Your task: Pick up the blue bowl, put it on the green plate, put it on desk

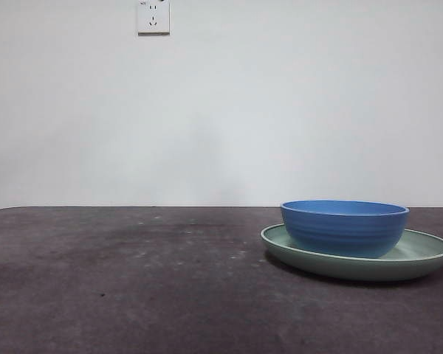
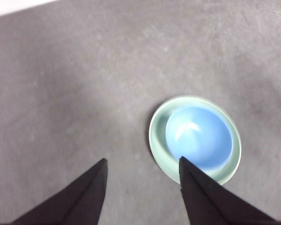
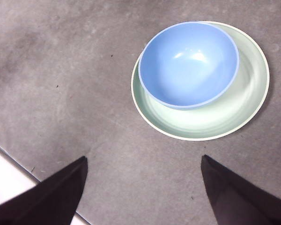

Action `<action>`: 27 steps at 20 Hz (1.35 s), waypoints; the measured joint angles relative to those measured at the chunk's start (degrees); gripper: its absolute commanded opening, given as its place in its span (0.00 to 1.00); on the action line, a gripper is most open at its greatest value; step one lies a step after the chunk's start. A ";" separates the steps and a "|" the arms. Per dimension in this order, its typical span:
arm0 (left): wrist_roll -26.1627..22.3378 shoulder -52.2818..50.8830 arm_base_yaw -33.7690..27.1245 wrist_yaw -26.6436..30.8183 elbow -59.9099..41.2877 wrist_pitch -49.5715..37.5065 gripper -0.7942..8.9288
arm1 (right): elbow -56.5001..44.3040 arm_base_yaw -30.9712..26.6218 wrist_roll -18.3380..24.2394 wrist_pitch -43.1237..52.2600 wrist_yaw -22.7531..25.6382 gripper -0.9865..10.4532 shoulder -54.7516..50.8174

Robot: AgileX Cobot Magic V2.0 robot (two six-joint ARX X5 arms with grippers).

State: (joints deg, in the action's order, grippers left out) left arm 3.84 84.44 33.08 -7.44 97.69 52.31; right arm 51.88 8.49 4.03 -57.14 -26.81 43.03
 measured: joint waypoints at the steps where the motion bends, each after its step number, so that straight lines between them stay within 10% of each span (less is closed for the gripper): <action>1: 0.02 -3.61 -0.11 -0.44 -5.66 -1.97 0.34 | 0.00 0.00 0.00 0.02 0.00 0.43 0.02; 13: -2.03 -27.67 -0.11 -18.40 -47.01 -14.93 0.34 | 0.00 0.00 -0.02 -0.02 0.00 0.43 0.02; 27: -2.49 -27.93 -0.11 -20.15 -48.17 -17.07 0.34 | 0.00 0.00 -4.28 0.00 6.40 0.42 0.20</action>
State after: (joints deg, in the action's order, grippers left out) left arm 1.34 56.51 32.97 -27.59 49.52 35.24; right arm 51.88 8.49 -0.25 -57.14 -20.40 43.22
